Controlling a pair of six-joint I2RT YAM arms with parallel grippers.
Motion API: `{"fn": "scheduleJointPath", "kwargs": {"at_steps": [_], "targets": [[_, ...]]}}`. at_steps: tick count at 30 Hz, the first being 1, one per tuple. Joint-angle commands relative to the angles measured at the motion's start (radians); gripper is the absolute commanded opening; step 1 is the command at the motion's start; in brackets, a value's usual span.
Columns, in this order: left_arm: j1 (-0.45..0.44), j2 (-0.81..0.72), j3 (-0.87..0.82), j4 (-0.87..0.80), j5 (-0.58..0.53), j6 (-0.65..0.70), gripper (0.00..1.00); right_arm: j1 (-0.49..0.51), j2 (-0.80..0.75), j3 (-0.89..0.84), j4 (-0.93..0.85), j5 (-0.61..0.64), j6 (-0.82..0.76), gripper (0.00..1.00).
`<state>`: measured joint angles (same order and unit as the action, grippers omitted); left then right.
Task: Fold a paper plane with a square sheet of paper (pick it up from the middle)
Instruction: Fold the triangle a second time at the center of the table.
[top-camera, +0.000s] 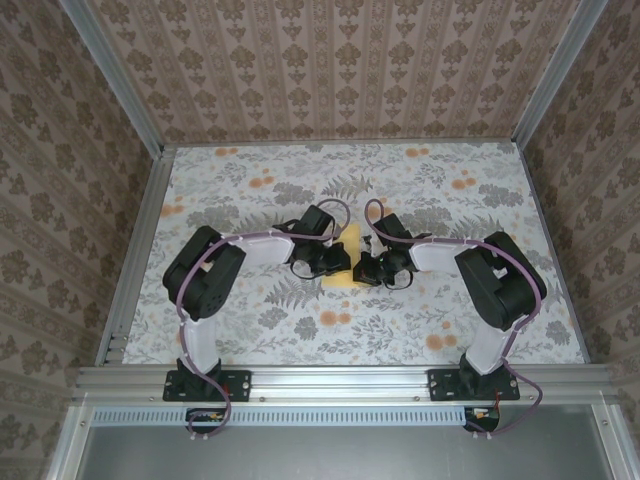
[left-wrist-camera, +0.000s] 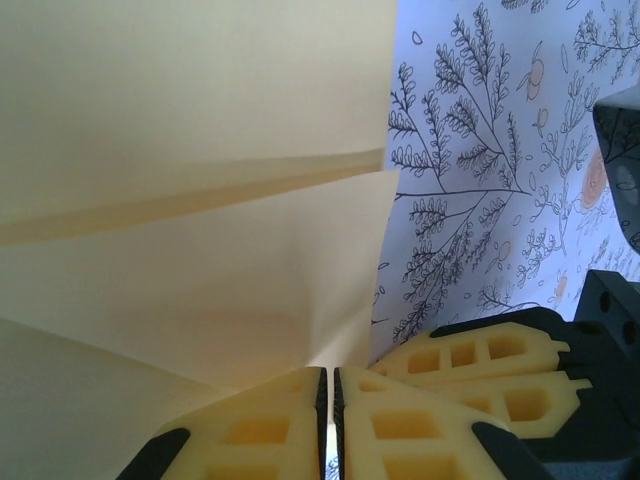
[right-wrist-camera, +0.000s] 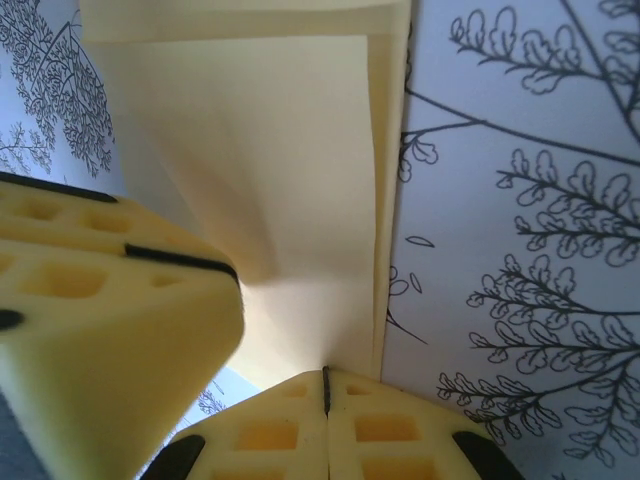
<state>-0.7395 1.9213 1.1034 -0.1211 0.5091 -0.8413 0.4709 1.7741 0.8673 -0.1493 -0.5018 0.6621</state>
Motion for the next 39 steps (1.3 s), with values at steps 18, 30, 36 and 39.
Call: {"fn": "scheduleJointPath", "kwargs": {"at_steps": [18, 30, 36, 39], "targets": [[0.031, 0.067, 0.013, -0.068, -0.097, 0.000, 0.12, 0.006, 0.073, -0.025, -0.138, 0.161, -0.029, 0.06], [0.111, 0.077, 0.040, -0.068, -0.123, 0.028, 0.12, 0.012, 0.082, -0.033, -0.164, 0.188, -0.050, 0.06], [0.159, 0.091, 0.059, -0.069, -0.130, 0.042, 0.12, 0.012, 0.081, -0.037, -0.163, 0.188, -0.050, 0.06], [0.181, 0.098, 0.068, -0.070, -0.129, 0.048, 0.12, 0.012, 0.082, -0.037, -0.163, 0.189, -0.050, 0.06]]}}
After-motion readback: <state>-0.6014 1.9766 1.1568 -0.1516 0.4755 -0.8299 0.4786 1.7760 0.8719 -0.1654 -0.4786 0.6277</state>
